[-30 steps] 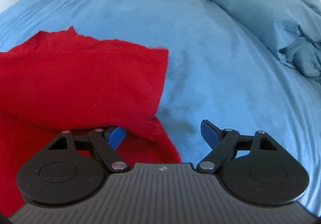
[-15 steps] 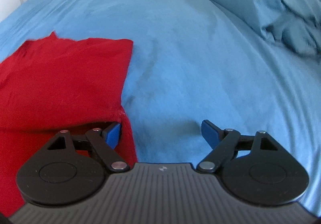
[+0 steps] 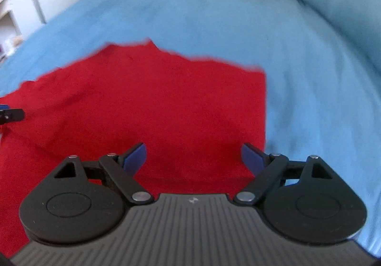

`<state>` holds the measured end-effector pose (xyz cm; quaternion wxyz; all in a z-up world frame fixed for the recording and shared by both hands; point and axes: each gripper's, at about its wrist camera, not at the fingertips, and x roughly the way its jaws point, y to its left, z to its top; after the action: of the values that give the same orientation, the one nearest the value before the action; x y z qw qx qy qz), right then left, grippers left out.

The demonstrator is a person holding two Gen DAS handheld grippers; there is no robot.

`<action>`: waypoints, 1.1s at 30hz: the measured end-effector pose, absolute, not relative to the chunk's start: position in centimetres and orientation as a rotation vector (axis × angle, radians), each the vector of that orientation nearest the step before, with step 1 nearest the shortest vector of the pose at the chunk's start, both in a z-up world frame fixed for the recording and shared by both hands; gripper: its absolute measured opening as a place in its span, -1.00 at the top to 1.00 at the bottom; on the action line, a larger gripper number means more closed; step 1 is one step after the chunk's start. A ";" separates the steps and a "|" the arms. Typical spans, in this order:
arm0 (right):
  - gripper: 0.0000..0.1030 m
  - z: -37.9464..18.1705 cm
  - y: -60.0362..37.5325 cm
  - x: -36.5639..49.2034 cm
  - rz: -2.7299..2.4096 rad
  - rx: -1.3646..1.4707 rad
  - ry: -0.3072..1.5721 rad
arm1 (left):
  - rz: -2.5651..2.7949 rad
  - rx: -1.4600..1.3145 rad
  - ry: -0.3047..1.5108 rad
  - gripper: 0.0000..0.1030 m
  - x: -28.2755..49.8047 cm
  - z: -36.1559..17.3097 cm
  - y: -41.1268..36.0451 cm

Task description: Fold small clothes

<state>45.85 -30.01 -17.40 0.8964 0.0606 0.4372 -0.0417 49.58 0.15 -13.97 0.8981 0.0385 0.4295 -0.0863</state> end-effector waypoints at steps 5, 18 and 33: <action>-0.95 -17.8 -31.3 44.6 -0.088 0.139 0.860 | -0.178 0.072 0.915 -0.44 49.3 -16.1 0.3; -1.00 -5.3 -25.6 42.4 0.037 0.123 0.745 | -0.138 -0.092 0.798 -0.81 44.1 -4.2 5.4; -1.00 -4.5 -9.3 42.9 0.005 0.234 0.785 | 0.233 -0.304 0.767 -0.96 39.9 -4.2 29.1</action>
<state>42.88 -9.30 -4.52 0.9173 0.1138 0.3815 0.0023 39.95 29.11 -4.23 0.9095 -0.1473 0.3721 0.1129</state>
